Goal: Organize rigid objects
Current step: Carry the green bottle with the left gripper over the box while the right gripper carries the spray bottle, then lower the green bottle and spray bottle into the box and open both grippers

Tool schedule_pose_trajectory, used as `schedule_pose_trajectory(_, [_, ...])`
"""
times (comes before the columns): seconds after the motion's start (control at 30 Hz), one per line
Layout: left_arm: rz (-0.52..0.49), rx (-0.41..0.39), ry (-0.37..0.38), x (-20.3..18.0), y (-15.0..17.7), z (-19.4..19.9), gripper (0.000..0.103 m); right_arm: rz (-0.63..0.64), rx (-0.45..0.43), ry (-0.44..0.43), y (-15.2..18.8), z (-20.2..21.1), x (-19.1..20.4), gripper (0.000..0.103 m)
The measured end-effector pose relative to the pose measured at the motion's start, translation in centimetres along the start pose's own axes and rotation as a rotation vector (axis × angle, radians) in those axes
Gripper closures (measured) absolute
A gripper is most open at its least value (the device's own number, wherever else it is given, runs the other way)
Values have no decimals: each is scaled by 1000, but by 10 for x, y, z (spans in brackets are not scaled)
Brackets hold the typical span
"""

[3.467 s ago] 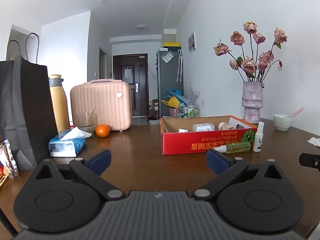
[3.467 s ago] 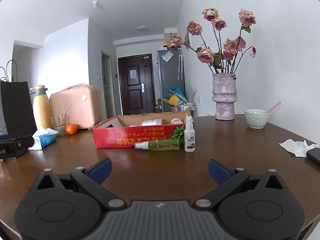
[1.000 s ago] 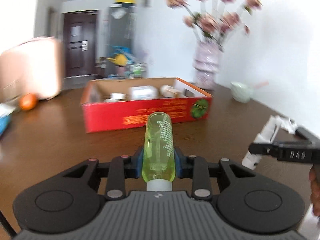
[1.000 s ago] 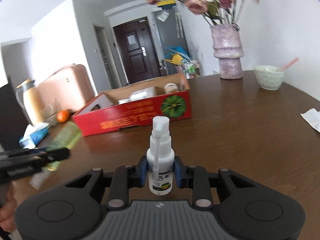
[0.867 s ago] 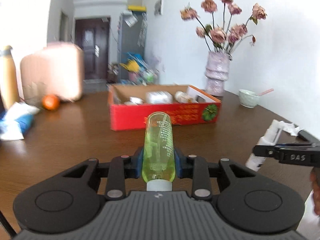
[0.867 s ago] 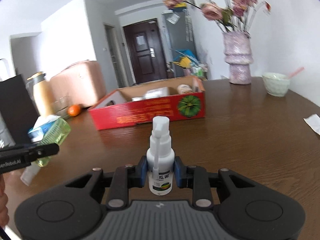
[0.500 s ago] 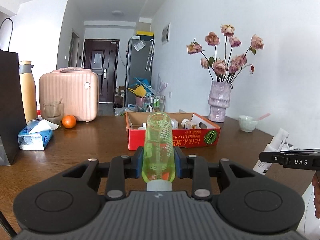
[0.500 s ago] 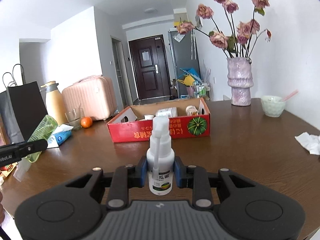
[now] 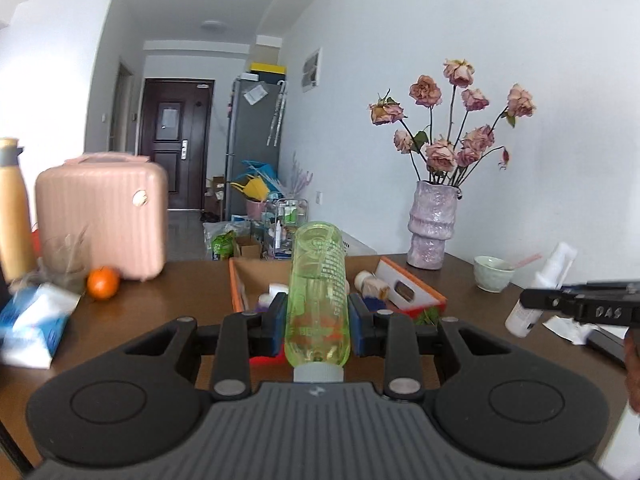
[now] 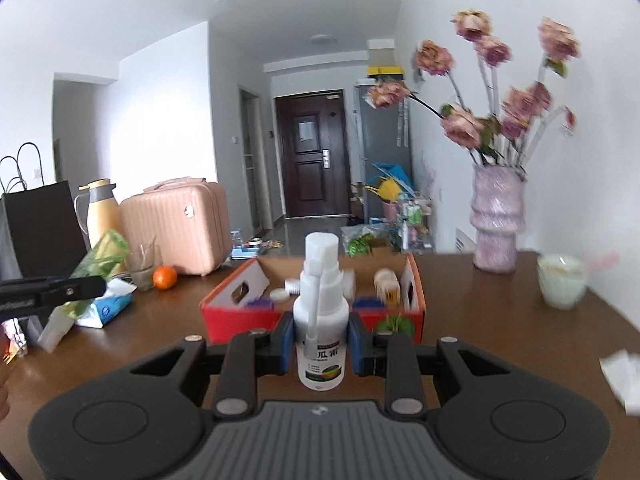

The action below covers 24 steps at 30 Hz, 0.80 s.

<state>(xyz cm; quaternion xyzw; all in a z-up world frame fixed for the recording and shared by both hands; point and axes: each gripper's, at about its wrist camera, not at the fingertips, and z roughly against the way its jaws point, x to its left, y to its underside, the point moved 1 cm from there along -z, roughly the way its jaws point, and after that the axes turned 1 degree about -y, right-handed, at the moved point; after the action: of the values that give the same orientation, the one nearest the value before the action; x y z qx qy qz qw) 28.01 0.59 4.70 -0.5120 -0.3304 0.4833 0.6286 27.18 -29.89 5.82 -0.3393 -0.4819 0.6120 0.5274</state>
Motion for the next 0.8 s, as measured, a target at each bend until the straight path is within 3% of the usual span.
schedule_pose_trajectory(0.17, [3,66,22,12,-29,-85,72,26,70,8,-42,-71,-30,77])
schedule_pose_trajectory(0.3, [-23,110,17,15,-35,-143,72,57,146,28,-55,-127,-48,77])
schedule_pose_trajectory(0.53, [-41,208,81,15,-26,-233,72,146,337,72,-44,-218,-60,77])
schedule_pose_trajectory(0.8, [-156,318,141,0,-3,-309,72,272,490,3,-19,-278,-35,76])
